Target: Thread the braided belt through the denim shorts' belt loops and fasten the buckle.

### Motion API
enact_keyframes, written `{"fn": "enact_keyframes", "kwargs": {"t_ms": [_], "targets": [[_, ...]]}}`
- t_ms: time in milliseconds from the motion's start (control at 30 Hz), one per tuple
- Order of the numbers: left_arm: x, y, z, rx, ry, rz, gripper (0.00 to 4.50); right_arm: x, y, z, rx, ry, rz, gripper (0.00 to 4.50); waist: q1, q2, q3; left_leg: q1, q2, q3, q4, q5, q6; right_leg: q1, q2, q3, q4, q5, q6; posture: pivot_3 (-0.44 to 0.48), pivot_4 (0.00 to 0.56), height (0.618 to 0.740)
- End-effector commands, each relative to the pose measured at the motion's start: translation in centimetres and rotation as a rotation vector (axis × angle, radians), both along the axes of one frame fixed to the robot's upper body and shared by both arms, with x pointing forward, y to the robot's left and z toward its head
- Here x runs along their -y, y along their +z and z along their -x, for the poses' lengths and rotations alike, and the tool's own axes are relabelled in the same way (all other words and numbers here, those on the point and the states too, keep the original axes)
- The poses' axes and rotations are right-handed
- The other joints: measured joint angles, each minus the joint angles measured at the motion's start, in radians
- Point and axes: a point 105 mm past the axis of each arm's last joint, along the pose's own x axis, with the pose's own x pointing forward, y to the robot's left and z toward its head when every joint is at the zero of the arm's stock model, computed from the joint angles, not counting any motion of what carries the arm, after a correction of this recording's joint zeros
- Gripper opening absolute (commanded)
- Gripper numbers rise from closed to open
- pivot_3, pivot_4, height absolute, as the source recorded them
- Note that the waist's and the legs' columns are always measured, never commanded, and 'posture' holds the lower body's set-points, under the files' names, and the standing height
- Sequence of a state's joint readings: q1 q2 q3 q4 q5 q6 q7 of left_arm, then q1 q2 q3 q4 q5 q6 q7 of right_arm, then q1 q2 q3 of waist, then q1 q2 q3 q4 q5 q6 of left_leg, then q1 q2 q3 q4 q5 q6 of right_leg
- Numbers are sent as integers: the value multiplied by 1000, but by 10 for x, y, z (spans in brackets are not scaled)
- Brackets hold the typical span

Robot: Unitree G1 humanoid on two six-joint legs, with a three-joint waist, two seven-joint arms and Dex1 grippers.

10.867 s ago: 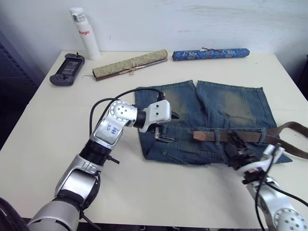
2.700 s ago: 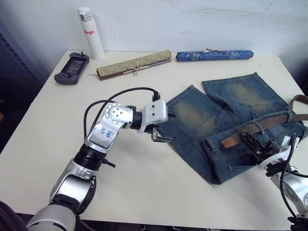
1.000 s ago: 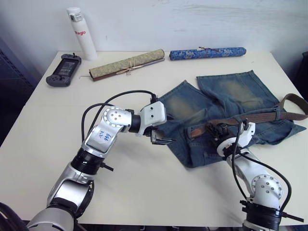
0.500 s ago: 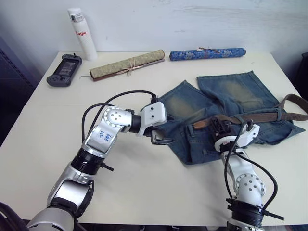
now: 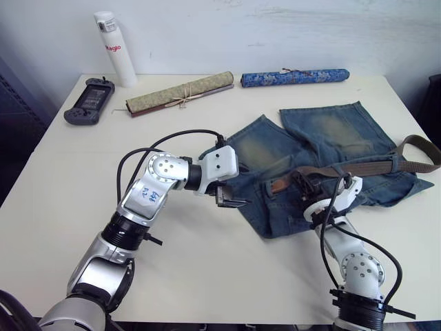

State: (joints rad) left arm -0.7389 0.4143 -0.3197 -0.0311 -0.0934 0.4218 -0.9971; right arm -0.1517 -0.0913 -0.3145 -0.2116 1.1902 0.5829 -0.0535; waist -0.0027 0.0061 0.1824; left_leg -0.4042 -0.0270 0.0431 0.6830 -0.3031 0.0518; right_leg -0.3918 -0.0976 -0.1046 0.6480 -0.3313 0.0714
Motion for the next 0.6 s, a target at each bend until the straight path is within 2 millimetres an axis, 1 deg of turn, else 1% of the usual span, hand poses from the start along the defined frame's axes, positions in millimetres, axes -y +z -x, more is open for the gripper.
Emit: {"fn": "enact_keyframes", "kwargs": {"t_ms": [33,100,133,233,300,400,467,500,600], "targets": [[4,13,2,56,-27,15,4500,-39,-17,9,-68,187,67,37,-1,0,0,0,0,0,0,0,0,0,0,0,0,0,0,0,150,686],[4,13,2,56,-28,15,4500,-46,-18,12,-78,230,91,37,-3,0,0,0,0,0,0,0,0,0,0,0,0,0,-1,0,150,686],[4,13,2,56,-28,16,4500,-46,-23,12,-101,230,125,37,-3,0,0,0,0,0,0,0,0,0,0,0,0,-1,-1,0,150,686],[5,12,2,57,-29,15,4500,-35,-33,10,-156,181,198,37,-2,0,0,1,0,0,0,0,-1,0,0,0,0,-1,-1,0,150,686],[5,12,2,58,-31,15,4500,-26,-33,8,-167,143,180,37,0,-2,-1,1,0,0,0,1,-1,0,0,0,0,-1,-1,0,150,686],[5,12,2,58,-33,16,4500,-14,-23,6,-147,95,129,1235,3,-2,-1,1,0,0,0,1,-1,0,0,0,0,-1,-1,0,150,686],[6,12,2,58,-34,16,4500,-2,-10,5,-127,50,65,2087,4,-2,-1,0,0,0,0,1,-1,0,0,0,0,-1,-1,0,150,686],[6,12,2,59,-35,16,4500,2,-4,5,-118,35,42,2585,4,-2,-1,0,0,0,0,1,-1,0,0,0,0,-1,-1,0,150,686],[7,12,2,61,-36,16,4500,19,17,4,-95,-24,-89,2585,10,-2,-1,0,0,0,0,1,-1,0,0,0,0,-1,-1,0,150,686]]}}
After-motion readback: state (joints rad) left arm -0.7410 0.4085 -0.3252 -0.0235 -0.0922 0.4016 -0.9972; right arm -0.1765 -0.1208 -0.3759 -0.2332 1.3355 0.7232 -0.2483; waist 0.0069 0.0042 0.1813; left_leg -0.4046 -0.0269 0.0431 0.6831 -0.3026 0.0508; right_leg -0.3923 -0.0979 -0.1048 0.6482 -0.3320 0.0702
